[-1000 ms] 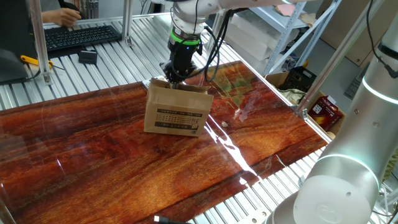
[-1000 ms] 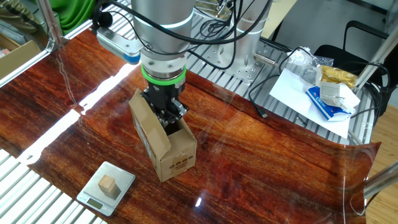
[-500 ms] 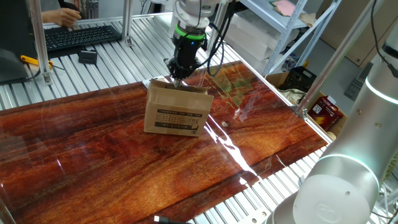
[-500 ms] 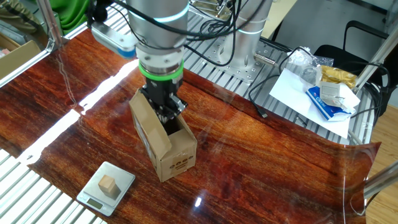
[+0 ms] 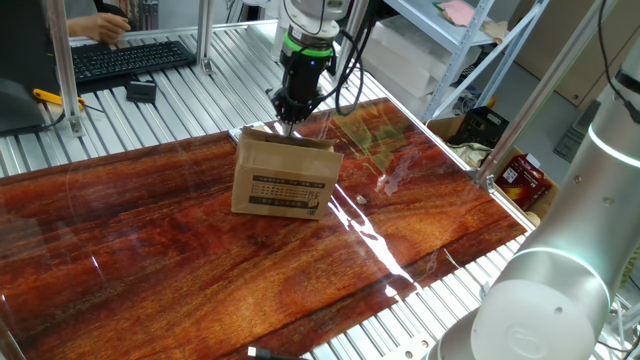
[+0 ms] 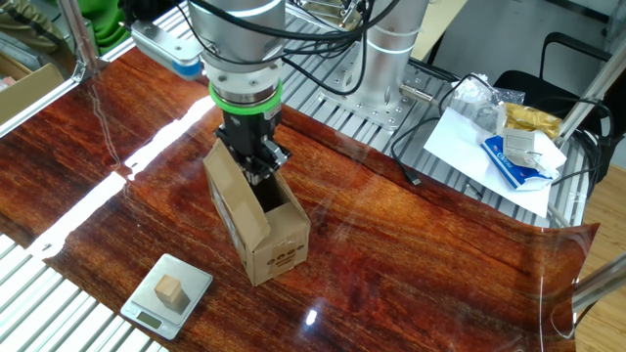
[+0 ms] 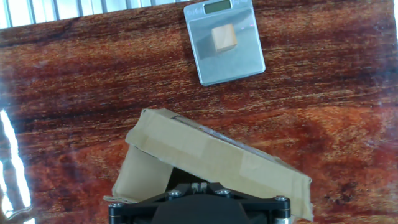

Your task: Open a box

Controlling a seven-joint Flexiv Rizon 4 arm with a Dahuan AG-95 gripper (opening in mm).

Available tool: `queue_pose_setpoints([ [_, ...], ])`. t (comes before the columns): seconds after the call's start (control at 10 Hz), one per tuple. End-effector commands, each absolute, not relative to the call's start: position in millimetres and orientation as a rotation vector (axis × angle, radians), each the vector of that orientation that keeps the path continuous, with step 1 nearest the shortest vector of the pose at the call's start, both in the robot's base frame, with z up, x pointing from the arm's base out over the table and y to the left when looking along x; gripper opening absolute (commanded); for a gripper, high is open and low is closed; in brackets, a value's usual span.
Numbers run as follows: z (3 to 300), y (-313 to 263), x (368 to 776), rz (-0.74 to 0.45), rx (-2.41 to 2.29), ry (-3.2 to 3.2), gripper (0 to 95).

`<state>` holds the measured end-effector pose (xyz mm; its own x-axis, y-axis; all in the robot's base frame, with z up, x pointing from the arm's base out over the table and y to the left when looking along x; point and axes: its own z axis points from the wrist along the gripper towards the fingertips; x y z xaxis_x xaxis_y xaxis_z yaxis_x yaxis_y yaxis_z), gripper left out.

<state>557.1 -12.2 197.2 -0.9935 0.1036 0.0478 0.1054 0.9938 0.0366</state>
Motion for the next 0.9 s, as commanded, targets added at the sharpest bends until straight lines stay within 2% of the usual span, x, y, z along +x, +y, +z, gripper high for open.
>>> queue_pose_setpoints([
  [0.1,198,-15,561,-0.063,-0.147,-3.089,0.0],
  [0.9,189,-64,573,-0.056,0.081,-3.094,0.0],
])
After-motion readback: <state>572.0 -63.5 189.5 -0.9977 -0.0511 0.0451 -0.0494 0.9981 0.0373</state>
